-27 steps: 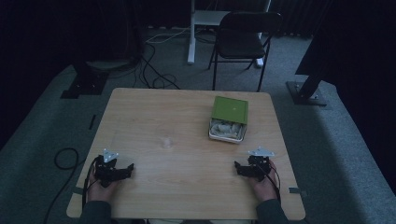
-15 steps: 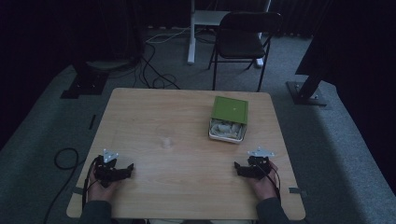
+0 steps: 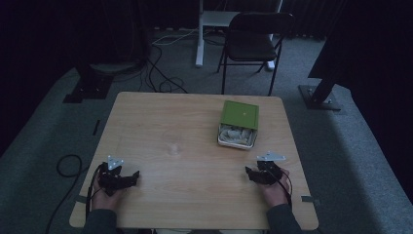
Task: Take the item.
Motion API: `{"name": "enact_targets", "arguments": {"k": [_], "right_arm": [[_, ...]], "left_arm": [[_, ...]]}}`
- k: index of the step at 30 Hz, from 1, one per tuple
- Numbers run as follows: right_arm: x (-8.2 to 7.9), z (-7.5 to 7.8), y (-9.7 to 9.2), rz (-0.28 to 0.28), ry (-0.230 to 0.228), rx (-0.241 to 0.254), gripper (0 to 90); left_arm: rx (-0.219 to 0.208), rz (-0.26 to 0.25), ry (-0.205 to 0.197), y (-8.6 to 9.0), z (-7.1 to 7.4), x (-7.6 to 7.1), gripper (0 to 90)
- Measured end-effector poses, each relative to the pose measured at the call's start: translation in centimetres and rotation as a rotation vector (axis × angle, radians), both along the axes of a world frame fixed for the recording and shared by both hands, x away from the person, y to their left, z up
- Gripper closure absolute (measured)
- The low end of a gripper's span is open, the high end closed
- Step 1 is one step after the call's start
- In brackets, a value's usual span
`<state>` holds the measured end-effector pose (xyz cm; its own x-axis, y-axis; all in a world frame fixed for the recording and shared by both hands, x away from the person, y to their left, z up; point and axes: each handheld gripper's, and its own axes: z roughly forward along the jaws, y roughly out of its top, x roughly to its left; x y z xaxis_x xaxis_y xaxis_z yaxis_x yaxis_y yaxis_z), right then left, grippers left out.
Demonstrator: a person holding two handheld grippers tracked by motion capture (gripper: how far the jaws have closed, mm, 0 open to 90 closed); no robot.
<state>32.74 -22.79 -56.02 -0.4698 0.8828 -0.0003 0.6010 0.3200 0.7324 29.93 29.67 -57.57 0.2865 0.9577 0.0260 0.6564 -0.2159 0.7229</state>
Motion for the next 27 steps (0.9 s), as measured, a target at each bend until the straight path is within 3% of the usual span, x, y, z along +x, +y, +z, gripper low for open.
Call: {"name": "enact_targets", "arguments": {"k": [7,8,23,27], "right_arm": [[0.0,1.1,0.0,0.042,-0.049,0.023,50.9],[0.2,1.5,0.3,0.066,-0.076,0.016,53.5],[1.3,2.7,1.2,0.097,-0.135,0.011,51.0],[1.7,2.9,1.3,0.098,-0.15,0.033,50.5]], "left_arm": [[0.0,0.0,0.0,0.0,0.0,0.0,11.1],[0.0,0.0,0.0,0.0,0.0,0.0,11.1],[0.001,0.001,0.0,0.0,0.0,0.0,11.2],[0.0,0.002,0.001,0.0,0.0,0.0,11.2]]}}
